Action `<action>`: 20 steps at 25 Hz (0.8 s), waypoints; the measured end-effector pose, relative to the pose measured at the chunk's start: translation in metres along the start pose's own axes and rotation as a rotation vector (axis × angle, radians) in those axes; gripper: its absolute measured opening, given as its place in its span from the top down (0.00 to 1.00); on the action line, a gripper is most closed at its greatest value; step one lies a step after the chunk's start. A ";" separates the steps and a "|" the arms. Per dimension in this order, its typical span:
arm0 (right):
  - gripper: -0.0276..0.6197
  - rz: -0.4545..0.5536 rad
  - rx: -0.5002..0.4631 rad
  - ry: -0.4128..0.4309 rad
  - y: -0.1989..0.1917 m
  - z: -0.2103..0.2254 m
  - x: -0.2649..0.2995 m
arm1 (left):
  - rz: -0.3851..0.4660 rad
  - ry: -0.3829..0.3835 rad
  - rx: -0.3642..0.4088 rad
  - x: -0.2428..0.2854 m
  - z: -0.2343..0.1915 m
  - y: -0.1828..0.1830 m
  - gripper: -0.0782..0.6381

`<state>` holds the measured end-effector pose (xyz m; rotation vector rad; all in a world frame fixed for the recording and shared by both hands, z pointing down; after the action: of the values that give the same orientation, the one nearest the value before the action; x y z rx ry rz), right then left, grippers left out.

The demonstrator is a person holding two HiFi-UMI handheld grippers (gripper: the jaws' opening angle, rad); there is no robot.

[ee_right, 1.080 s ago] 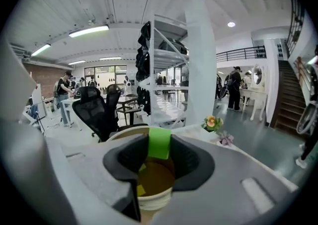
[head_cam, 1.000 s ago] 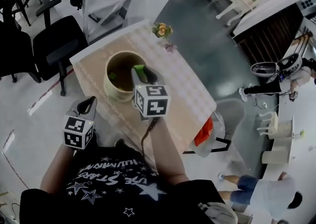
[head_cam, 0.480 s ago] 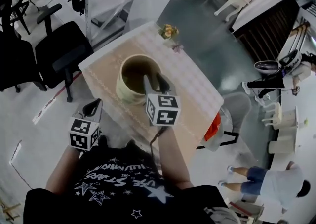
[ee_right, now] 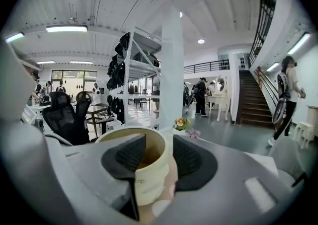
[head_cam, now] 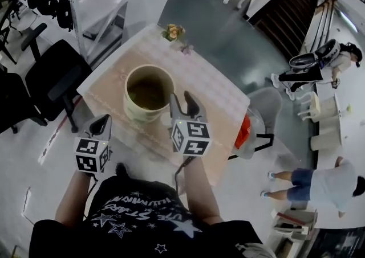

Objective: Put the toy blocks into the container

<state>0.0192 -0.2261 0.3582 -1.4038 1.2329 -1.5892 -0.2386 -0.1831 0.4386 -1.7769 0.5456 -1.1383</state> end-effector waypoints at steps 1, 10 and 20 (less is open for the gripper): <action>0.69 0.001 0.006 -0.007 -0.001 0.004 -0.003 | 0.002 -0.001 -0.005 0.000 0.002 0.001 0.88; 0.75 -0.059 0.053 0.041 -0.047 0.021 -0.062 | -0.054 -0.025 0.026 -0.011 0.055 -0.024 0.88; 0.95 -0.092 0.087 0.077 -0.091 0.038 -0.139 | -0.033 -0.040 0.056 -0.047 0.133 -0.043 0.88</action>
<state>0.0923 -0.0766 0.3955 -1.3727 1.1436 -1.7532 -0.1487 -0.0658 0.4354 -1.7625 0.4581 -1.1280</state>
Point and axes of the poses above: the fingertips, and each gripper's own axes: x forward along the fingers, z to its right, y out of its top, the point moved 5 cm from there along -x, backward along the fingers, and after that the axes turned 1 degree about -z, right-handed, at the moved point
